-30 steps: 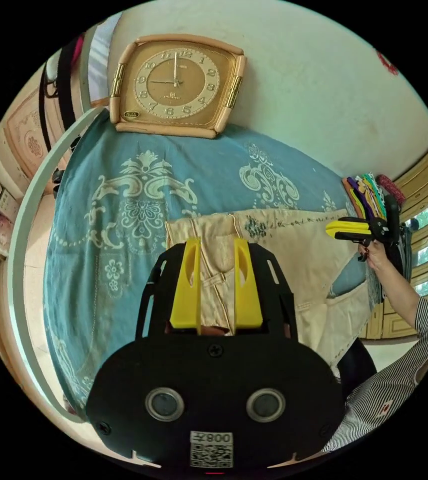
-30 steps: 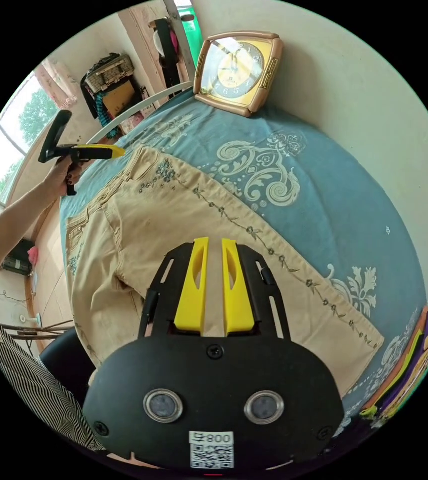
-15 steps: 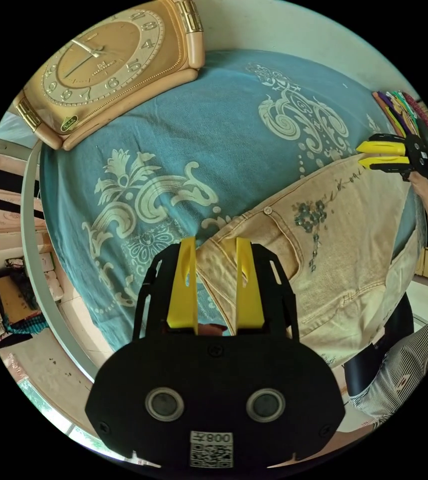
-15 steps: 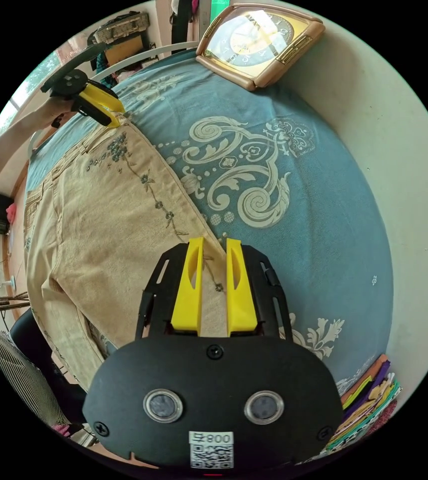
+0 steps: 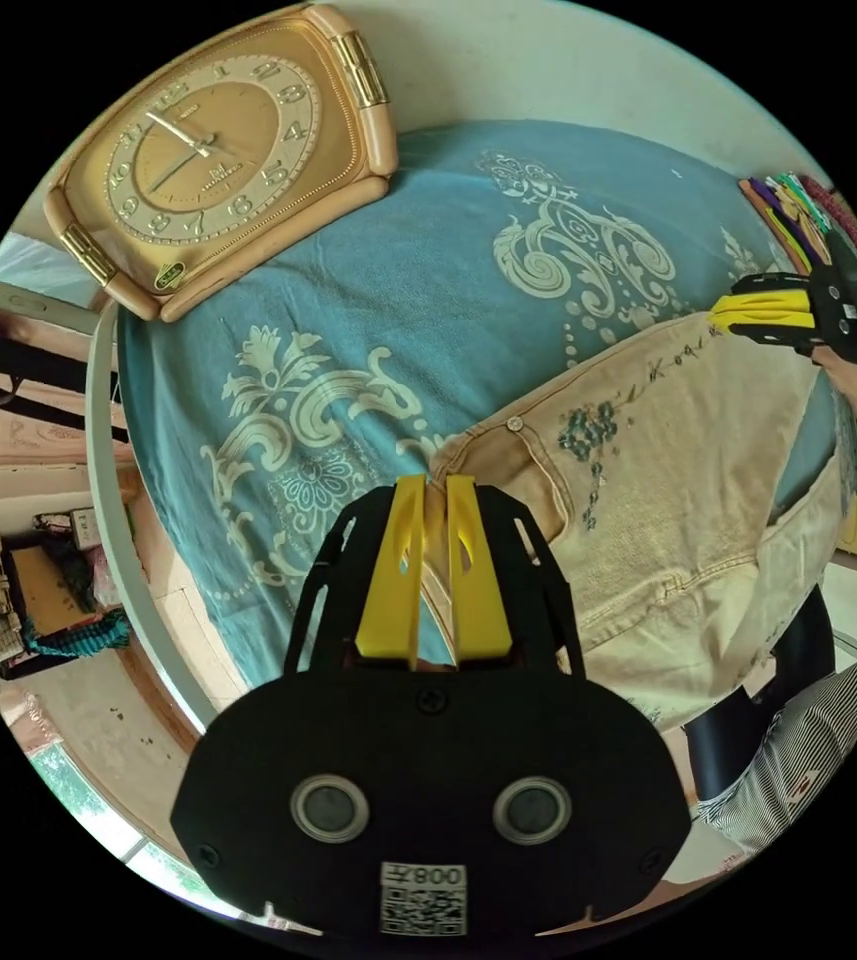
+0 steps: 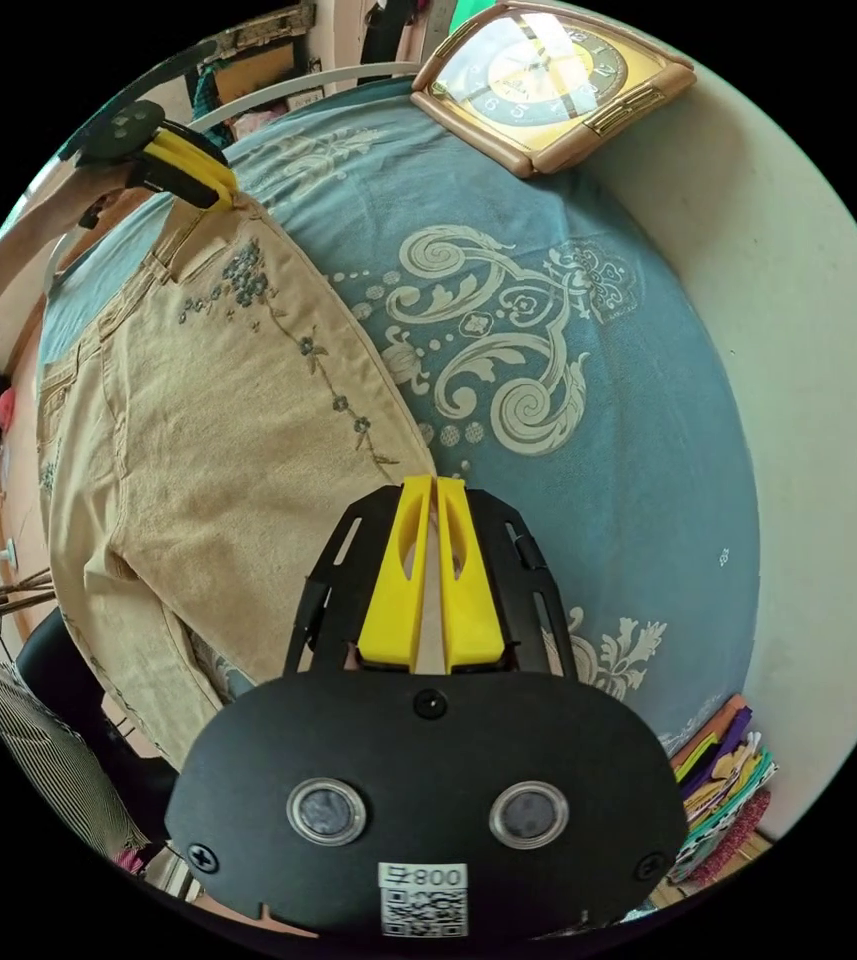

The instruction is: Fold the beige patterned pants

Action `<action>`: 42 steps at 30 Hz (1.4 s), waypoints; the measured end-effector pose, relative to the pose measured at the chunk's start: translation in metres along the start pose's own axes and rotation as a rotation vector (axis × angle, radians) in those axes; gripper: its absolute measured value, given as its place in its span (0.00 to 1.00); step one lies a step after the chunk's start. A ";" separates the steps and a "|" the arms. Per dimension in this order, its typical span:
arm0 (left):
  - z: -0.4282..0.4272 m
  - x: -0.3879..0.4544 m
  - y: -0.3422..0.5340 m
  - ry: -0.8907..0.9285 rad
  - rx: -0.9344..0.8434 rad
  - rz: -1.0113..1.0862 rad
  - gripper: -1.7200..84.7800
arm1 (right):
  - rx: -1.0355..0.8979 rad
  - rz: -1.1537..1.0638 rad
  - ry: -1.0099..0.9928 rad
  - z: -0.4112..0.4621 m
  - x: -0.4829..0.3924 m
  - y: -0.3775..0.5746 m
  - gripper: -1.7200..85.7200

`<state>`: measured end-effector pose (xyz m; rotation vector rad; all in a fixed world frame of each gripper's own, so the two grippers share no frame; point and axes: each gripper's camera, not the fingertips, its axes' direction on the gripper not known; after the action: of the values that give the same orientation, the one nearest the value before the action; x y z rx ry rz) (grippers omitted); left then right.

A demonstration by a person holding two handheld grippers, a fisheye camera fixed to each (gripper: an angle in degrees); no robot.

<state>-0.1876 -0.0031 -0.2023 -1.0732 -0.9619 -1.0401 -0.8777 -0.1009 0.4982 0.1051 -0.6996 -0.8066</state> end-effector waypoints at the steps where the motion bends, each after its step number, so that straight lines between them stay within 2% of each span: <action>1: -0.009 0.003 0.006 -0.009 0.019 0.002 0.05 | 0.007 0.009 -0.001 -0.005 -0.001 0.001 0.03; 7: -0.053 0.021 0.053 -0.022 0.129 -0.003 0.04 | 0.118 0.084 -0.028 -0.068 -0.022 0.037 0.03; 16: -0.087 0.057 0.175 -0.053 0.219 0.060 0.04 | 0.232 0.077 -0.020 -0.143 -0.126 0.126 0.02; 27: -0.035 0.071 0.311 -0.036 0.108 0.144 0.04 | 0.183 0.044 -0.107 -0.142 -0.258 0.202 0.02; 33: -0.006 0.051 0.362 -0.113 0.058 0.191 0.05 | 0.087 0.018 -0.167 -0.116 -0.303 0.209 0.02; 36: 0.001 0.030 0.391 -0.104 0.088 0.151 0.07 | 0.084 0.004 -0.204 -0.115 -0.318 0.213 0.02; 39: 0.030 0.001 0.430 -0.022 0.065 0.019 0.10 | 0.055 -0.014 -0.208 -0.104 -0.329 0.216 0.02; 42: 0.061 -0.036 0.486 0.177 0.142 -0.229 0.12 | 0.008 -0.002 -0.243 -0.084 -0.334 0.216 0.02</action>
<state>0.2676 0.1350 -0.3255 -0.7533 -1.0135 -1.2129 -0.8520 0.2678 0.3283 0.0148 -0.9317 -0.8259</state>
